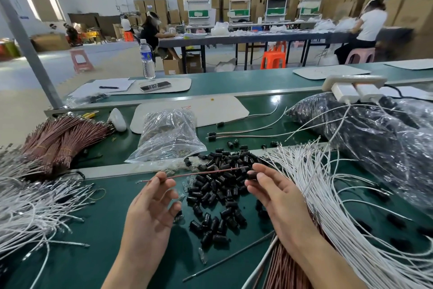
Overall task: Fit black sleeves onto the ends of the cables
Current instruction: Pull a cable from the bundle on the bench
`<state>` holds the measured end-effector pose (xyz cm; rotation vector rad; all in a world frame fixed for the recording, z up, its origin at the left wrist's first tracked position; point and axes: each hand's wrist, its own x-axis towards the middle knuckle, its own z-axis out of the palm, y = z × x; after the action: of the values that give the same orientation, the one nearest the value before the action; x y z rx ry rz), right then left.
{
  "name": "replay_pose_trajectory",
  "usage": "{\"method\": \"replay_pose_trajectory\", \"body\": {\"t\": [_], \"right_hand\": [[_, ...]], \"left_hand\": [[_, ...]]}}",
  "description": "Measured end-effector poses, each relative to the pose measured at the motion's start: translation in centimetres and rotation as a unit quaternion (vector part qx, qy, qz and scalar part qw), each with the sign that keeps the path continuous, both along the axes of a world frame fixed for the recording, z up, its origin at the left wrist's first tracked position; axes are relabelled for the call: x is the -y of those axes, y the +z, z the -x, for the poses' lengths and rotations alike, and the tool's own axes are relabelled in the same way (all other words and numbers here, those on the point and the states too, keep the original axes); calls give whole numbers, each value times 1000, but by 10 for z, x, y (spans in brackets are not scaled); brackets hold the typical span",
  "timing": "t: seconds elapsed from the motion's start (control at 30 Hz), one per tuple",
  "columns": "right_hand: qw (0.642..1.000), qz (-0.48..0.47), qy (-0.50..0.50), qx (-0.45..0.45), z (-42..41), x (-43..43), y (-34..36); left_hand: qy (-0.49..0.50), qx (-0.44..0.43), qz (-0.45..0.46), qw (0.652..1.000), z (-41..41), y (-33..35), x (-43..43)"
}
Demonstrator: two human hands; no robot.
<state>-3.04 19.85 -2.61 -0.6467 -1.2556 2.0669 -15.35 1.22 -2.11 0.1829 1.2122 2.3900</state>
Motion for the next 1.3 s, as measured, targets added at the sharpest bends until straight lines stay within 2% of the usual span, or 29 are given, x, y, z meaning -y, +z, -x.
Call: {"method": "replay_pose_trajectory", "body": {"t": [0.1,0.37,0.73,1.07,1.3], "right_hand": [[992,109,30,-53,0,0,3],[974,181,66,-115,-5,-5,4],[976,168,67,-120,-4,-7,2],[978,133,99,-124,-5,-4,2],[979,118,106,-125,-4,-5,-1]], "left_hand": [[-17,-13,13,1000,-1,-2,-2],[-21,-23,15,999,0,-4,-3],[-17,-52,36,998,1,-11,-6],[68,-64,81,992,1,-16,-11],[47,-55,62,995,3,-15,-10]]}}
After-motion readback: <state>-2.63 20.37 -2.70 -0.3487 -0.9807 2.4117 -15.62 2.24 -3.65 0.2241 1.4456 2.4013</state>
